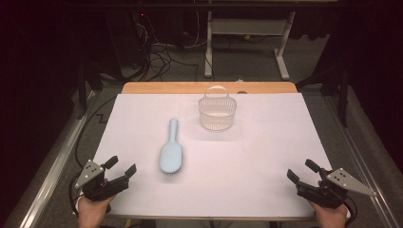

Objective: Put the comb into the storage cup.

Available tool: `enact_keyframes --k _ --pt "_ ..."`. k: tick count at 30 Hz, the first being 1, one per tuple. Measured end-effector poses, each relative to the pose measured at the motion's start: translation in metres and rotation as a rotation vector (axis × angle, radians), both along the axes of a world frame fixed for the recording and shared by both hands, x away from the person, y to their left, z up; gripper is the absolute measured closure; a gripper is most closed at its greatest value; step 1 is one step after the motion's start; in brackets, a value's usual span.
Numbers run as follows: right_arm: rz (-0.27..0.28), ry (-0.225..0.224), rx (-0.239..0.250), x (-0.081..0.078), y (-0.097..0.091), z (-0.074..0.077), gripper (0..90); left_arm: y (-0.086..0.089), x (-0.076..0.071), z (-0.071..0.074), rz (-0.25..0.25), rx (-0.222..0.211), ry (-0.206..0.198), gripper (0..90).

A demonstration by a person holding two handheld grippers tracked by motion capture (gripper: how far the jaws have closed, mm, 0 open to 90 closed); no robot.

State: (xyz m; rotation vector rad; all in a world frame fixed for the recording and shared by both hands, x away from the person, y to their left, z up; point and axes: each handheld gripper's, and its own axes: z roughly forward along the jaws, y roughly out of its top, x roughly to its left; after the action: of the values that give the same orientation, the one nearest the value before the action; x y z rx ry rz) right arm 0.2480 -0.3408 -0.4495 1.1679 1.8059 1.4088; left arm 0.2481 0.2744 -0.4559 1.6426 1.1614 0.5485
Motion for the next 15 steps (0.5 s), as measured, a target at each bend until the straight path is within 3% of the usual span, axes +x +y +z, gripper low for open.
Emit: enact_keyframes --k 8,15 --pt "0.001 -0.002 0.004 0.0005 -0.0003 0.0008 20.9 0.0003 -0.0017 -0.0005 -0.012 -0.017 -0.007 20.4" --pt "0.002 -0.006 0.006 -0.0012 -0.0018 0.0010 21.1 -0.0014 -0.0011 -0.0003 -0.014 -0.004 -0.016 20.2"
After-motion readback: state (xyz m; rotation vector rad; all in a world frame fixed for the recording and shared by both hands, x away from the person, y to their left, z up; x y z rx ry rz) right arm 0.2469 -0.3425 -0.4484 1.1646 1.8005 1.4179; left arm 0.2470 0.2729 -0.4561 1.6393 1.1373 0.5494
